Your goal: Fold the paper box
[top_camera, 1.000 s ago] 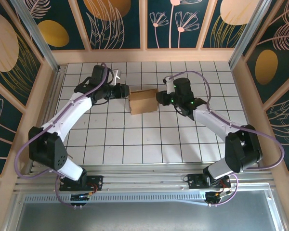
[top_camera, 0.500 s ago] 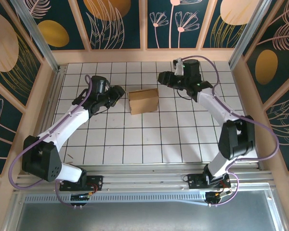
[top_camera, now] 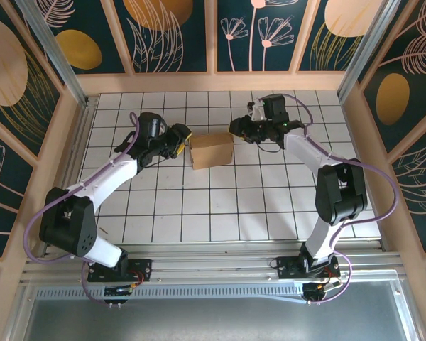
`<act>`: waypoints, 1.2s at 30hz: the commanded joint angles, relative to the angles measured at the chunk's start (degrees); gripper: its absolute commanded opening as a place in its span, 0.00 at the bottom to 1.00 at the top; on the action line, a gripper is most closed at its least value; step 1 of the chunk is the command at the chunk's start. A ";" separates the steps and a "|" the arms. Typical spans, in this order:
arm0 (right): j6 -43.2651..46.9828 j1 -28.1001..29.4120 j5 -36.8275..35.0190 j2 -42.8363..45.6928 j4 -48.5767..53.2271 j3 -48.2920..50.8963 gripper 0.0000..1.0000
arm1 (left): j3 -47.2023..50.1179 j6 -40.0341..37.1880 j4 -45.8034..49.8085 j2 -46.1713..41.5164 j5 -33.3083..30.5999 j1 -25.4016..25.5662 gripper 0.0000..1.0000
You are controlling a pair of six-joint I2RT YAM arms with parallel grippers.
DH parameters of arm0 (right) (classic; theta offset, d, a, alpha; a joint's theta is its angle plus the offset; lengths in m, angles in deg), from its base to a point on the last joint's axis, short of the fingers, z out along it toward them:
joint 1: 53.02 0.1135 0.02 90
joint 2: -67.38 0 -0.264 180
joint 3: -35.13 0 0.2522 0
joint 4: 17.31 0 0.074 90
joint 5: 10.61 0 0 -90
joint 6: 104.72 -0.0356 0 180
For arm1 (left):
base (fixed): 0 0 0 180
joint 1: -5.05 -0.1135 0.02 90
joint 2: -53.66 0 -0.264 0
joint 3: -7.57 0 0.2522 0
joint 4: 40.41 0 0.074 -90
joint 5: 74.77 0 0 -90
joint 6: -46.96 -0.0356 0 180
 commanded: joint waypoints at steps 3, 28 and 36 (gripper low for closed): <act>2.98 1.37 -4.72 0.98 2.26 2.18 0.31 | 1.16 -1.78 -2.32 0.95 1.39 0.22 0.57; 14.17 5.88 -23.77 10.68 -11.00 20.43 0.28 | 3.68 -10.95 2.66 4.48 -2.63 0.50 0.23; 15.56 5.30 -21.21 9.36 -7.19 16.06 0.34 | 1.11 -15.45 5.44 4.78 -5.75 0.50 0.31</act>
